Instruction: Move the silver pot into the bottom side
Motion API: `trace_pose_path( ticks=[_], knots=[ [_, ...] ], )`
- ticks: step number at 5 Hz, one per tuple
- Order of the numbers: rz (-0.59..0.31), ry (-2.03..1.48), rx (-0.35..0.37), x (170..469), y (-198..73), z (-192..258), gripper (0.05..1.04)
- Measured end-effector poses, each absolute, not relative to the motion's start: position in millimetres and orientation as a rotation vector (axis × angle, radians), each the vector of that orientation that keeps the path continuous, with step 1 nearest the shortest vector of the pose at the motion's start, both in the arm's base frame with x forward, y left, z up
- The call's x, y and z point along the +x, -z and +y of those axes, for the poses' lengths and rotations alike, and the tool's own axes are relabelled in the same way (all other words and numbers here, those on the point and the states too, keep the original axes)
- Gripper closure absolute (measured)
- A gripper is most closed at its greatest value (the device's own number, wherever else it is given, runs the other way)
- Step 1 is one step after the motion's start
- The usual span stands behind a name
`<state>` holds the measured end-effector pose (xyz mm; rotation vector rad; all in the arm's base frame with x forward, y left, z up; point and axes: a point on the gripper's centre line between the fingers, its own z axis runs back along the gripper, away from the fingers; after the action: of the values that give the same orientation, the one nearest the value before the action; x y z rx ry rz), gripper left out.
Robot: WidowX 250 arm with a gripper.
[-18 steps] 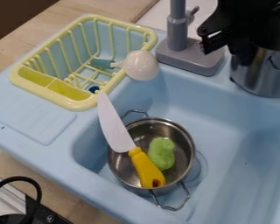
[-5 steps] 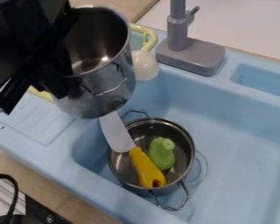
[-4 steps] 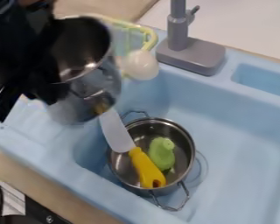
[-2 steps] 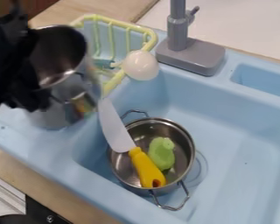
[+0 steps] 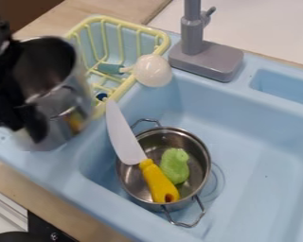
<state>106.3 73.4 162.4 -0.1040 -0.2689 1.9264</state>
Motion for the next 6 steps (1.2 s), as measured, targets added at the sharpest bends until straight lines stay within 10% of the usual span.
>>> trace_pose_path(
  ticks=[3, 6],
  knots=[
    [-0.227, -1.941, -0.078, 108.8, -163.3, 84.8, 0.89],
    [-0.176, -2.025, -0.12, 107.1, -196.2, 83.6, 0.118]
  ],
)
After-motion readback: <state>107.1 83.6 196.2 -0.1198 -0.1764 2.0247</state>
